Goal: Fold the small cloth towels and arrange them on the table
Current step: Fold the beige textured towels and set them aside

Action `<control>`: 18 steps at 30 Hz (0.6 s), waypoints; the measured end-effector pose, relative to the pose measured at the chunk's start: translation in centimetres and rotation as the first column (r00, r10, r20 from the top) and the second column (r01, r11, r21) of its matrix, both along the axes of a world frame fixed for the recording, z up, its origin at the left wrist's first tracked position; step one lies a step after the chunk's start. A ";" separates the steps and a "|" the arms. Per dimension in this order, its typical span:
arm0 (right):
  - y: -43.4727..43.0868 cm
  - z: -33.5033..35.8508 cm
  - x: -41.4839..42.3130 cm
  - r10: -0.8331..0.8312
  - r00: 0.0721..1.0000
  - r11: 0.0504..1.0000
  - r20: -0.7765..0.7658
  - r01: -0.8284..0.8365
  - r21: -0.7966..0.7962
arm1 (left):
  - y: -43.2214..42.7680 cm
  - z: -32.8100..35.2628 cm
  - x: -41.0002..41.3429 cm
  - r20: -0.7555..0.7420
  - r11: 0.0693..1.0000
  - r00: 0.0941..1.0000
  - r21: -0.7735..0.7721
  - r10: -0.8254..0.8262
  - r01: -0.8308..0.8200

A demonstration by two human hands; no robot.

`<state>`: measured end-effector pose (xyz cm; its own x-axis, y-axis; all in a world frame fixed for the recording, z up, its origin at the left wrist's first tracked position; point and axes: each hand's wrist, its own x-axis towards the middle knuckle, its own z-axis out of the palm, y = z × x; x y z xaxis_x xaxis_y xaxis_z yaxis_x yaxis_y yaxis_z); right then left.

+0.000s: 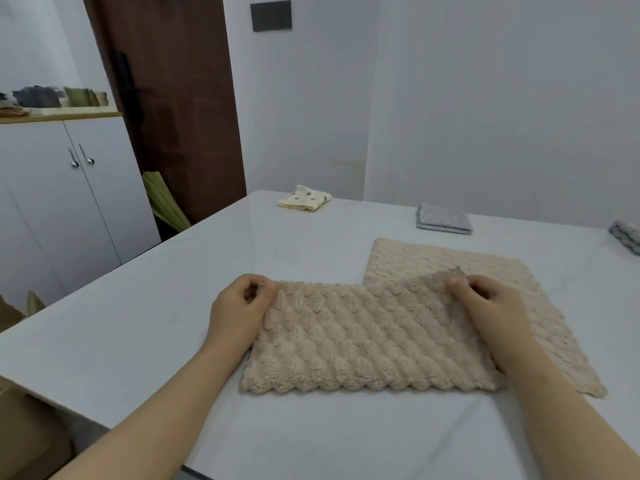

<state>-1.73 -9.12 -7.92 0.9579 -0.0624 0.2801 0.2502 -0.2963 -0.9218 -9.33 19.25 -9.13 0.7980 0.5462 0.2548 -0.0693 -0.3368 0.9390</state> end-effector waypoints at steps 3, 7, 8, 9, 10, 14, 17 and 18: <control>-0.1 0.1 -0.7 0.006 1.000 0.992 0.002 -0.006 0.126 | 0.3 0.4 -0.2 0.037 0.996 0.999 -0.087 0.016 -0.012; -0.4 -0.2 -0.9 0.060 0.998 0.989 0.009 -0.060 0.135 | 0.4 0.8 -0.1 0.066 0.979 0.998 -0.204 0.024 -0.010; -0.5 -0.1 -0.9 0.068 0.998 0.986 0.014 -0.069 0.153 | 0.4 0.9 -0.1 0.077 0.975 0.997 -0.222 0.024 -0.007; -0.5 0.0 -0.9 0.072 0.997 0.980 0.018 -0.074 0.184 | 0.4 1.1 -0.1 0.088 0.973 0.996 -0.232 0.024 -0.003; -0.5 0.2 -0.8 0.074 0.997 0.972 0.018 -0.076 0.223 | 0.4 1.3 -0.1 0.100 0.972 0.995 -0.233 0.025 -0.001; -0.6 0.4 -0.7 0.093 0.996 0.944 0.005 -0.090 0.318 | 0.4 2.7 0.0 0.150 0.982 0.988 -0.189 0.029 0.000; -0.5 0.9 -1.0 0.118 0.993 0.922 0.021 -0.118 0.369 | 0.4 3.6 0.0 0.160 0.992 0.986 -0.124 0.046 -0.026; -0.5 1.1 -1.2 0.121 0.992 0.914 0.027 -0.122 0.386 | 0.4 3.9 0.0 0.161 0.994 0.986 -0.108 0.047 -0.030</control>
